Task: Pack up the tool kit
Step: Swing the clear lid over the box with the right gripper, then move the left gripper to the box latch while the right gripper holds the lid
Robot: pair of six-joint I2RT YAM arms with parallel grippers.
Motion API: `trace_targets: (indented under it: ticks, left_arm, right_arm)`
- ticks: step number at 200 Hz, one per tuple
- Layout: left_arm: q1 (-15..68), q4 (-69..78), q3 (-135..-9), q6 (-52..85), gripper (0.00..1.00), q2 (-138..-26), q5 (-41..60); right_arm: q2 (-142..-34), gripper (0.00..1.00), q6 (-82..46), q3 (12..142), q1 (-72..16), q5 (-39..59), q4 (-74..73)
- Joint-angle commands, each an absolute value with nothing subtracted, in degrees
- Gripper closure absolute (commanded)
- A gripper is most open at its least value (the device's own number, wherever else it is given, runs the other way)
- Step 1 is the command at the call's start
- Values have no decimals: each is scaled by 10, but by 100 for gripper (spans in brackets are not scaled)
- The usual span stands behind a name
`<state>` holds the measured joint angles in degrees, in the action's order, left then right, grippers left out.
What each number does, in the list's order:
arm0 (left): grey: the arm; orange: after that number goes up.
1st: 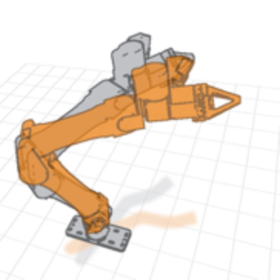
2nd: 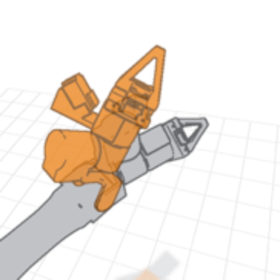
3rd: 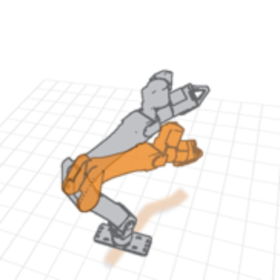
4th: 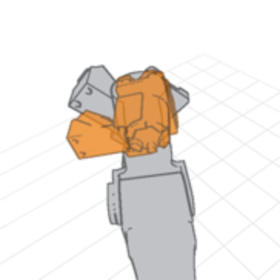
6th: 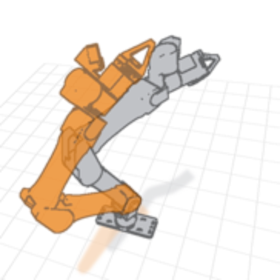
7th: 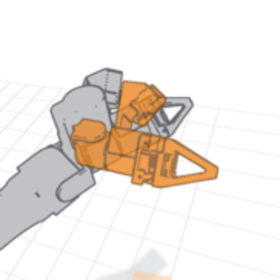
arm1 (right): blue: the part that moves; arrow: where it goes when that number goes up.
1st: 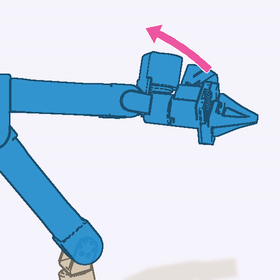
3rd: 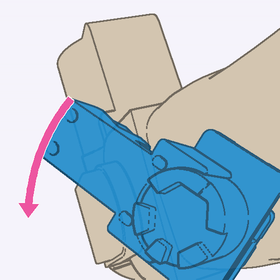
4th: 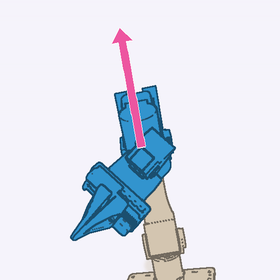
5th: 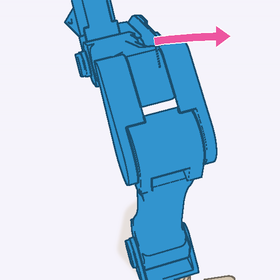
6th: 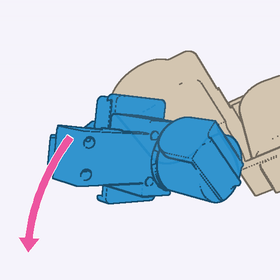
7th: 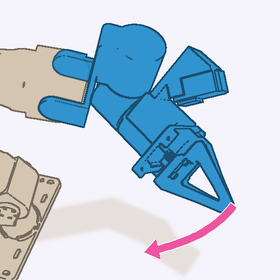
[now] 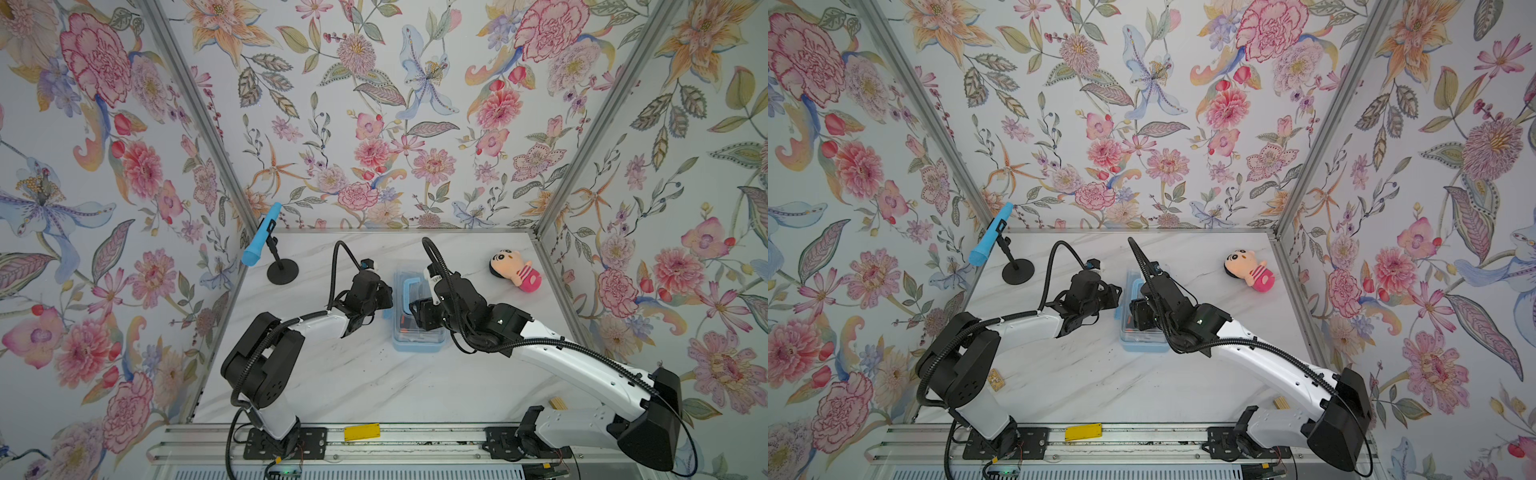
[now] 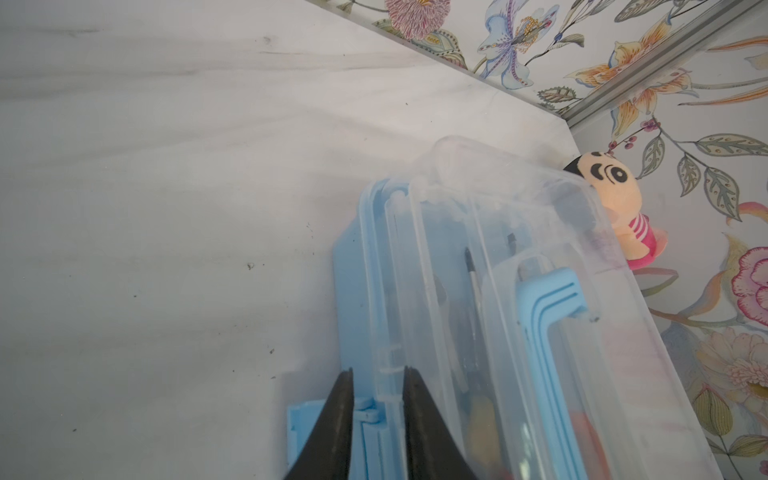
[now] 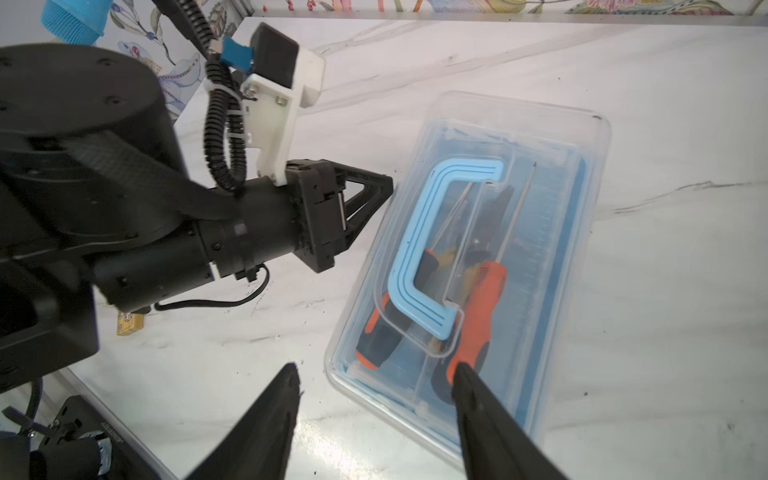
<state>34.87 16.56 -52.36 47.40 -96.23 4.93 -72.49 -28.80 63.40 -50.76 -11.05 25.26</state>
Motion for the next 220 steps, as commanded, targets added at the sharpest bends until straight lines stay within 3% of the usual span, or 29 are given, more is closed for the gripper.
trace_targets:
  ticks: [1,32,138,220]
  left_arm:
    - [357,150,-507,474,73,-927,23]
    - [357,148,-480,461,63,-900,-1]
    - [367,245,-330,450,55,-844,19]
    - [420,291,-250,463,52,-820,6]
  right_arm:
    - [-714,41,-311,618,-489,-111,238]
    - [-735,46,-324,617,-460,-97,229]
    - [-839,47,-332,635,-423,-11,160]
    - [-826,43,-335,627,-443,-20,189]
